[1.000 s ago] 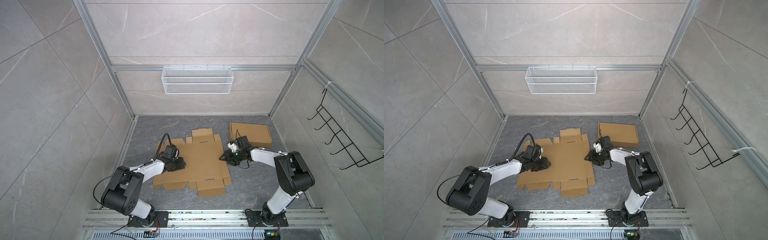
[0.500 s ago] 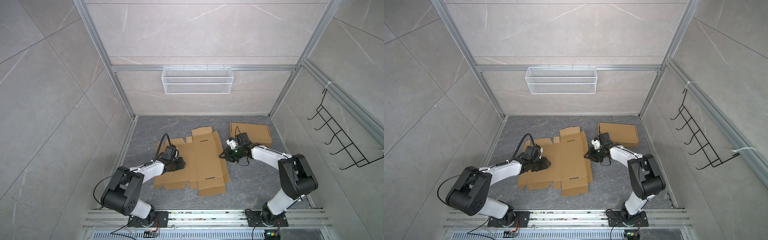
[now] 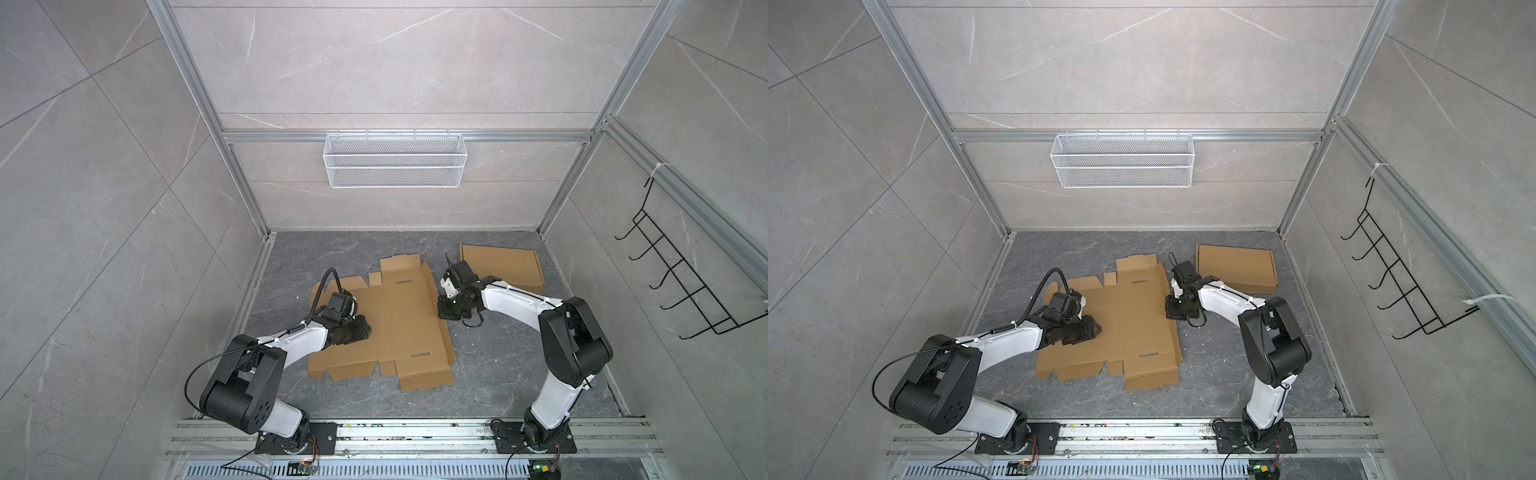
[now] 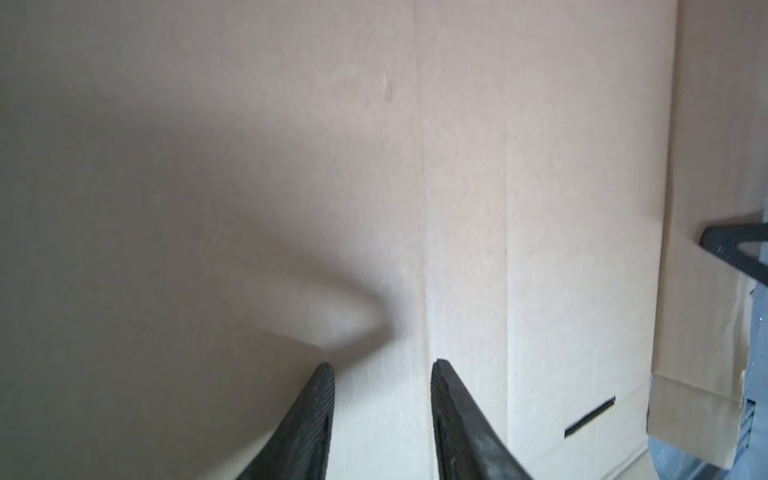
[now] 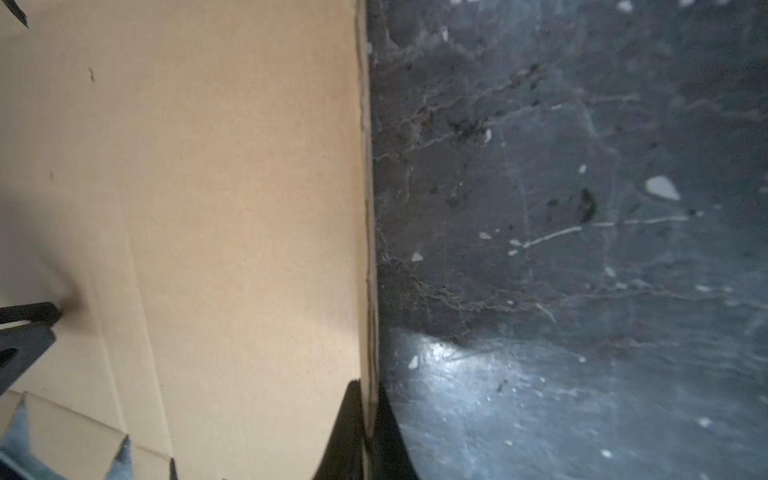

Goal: Fold the paper box
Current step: 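Lift the blank edge with the right gripper, folding the side panel upward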

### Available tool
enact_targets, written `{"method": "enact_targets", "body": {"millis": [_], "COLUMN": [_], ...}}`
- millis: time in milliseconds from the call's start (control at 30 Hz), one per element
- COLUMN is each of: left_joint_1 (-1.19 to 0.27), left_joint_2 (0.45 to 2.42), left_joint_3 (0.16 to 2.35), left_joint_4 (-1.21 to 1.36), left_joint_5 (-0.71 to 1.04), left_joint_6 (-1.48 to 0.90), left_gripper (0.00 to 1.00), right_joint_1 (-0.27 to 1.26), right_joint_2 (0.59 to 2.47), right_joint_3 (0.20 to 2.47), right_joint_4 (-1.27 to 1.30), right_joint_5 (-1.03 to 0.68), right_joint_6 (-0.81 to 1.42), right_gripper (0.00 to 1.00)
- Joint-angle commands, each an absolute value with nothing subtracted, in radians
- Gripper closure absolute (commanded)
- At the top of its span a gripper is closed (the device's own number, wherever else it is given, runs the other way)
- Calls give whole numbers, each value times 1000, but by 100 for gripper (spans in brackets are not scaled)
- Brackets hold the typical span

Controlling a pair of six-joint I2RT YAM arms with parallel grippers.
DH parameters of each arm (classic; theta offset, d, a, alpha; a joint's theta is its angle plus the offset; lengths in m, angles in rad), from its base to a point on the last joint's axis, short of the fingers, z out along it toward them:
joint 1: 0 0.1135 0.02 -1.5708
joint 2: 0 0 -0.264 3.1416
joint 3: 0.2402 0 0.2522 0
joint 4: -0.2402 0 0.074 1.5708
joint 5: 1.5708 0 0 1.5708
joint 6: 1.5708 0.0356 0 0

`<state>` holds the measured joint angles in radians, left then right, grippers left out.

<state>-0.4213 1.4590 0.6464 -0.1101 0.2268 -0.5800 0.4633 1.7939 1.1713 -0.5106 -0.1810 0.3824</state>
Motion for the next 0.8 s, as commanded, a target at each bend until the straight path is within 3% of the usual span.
{"method": "enact_targets", "body": {"millis": [0, 167, 400, 600, 767], "left_joint_1": [-423, -409, -277, -236, -233], "left_joint_2": [1379, 1278, 1185, 1227, 1185], "left_joint_3": [662, 752, 899, 1018, 1062], "left_joint_4": [-199, -323, -366, -340, -356], "left_joint_5": [249, 248, 345, 431, 393], "left_joint_6": [-562, -524, -457, -481, -467], "left_gripper": [58, 54, 42, 40, 40], "right_joint_1": [482, 503, 542, 639, 711], "right_joint_2": [1791, 1748, 1672, 1683, 1693], "right_joint_3": [1216, 1293, 1454, 1625, 1727], "right_joint_4": [-623, -748, -957, -1047, -1072], "right_joint_5": [-54, 20, 207, 450, 568], "right_joint_6": [296, 174, -46, -287, -522], "right_gripper": [94, 97, 100, 100, 100]}}
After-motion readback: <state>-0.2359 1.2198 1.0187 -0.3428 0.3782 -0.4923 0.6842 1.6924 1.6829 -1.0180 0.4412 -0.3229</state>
